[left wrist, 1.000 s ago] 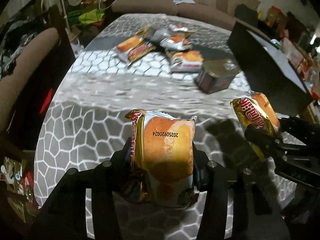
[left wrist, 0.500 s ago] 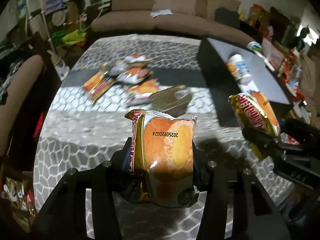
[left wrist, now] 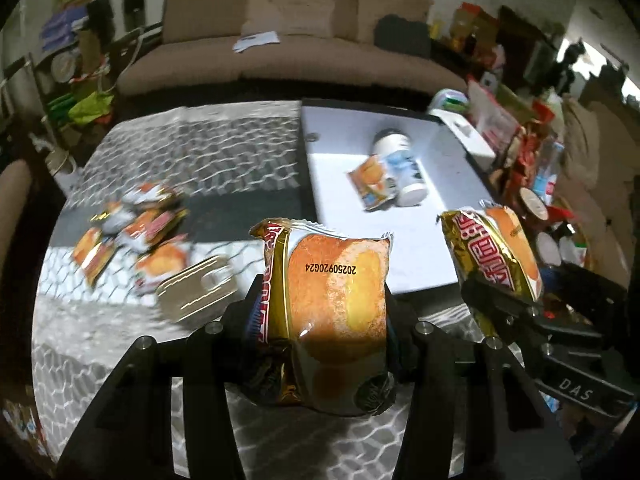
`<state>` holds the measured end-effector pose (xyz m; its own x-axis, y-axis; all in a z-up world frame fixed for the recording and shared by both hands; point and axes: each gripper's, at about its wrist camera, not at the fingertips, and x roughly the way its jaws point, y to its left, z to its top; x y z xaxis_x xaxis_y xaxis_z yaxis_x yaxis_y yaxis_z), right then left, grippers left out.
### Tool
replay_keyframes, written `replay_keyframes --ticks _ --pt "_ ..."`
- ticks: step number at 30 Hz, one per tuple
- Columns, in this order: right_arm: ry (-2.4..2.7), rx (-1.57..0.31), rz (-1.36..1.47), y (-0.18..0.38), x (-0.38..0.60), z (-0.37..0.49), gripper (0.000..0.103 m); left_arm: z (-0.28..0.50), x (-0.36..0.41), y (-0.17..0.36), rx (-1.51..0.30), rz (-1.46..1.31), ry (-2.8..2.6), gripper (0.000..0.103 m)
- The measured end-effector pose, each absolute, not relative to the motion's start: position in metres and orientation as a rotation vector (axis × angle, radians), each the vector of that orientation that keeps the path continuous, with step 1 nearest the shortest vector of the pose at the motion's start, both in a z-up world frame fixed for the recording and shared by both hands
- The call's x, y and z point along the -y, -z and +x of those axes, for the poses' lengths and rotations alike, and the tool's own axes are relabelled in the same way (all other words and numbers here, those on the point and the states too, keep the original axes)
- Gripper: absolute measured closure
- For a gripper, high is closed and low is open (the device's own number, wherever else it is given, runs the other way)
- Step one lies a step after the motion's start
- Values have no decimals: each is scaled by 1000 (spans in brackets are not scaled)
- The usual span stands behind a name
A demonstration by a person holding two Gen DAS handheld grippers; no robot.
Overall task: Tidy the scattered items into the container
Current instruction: 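Carry both held snack packets over the box with both tools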
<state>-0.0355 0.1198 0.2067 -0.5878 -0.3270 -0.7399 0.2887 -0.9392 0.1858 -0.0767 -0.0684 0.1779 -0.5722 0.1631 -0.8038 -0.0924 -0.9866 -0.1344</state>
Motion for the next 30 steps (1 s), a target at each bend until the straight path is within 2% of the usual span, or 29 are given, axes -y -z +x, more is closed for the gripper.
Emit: replay_keyframes --ticks 10,22,30 --pt "2574 151 1293 -186 -179 -82 54 -140 -3 -151 51 -1450 -2591 56" --pt "2546 201 1443 -135 -198 -139 54 -190 -19 -106 45 -1554 -2565 56" --pt "2500 160 1601 -109 -201 -162 54 -212 -29 -87 -12 -1654 -2523 56"
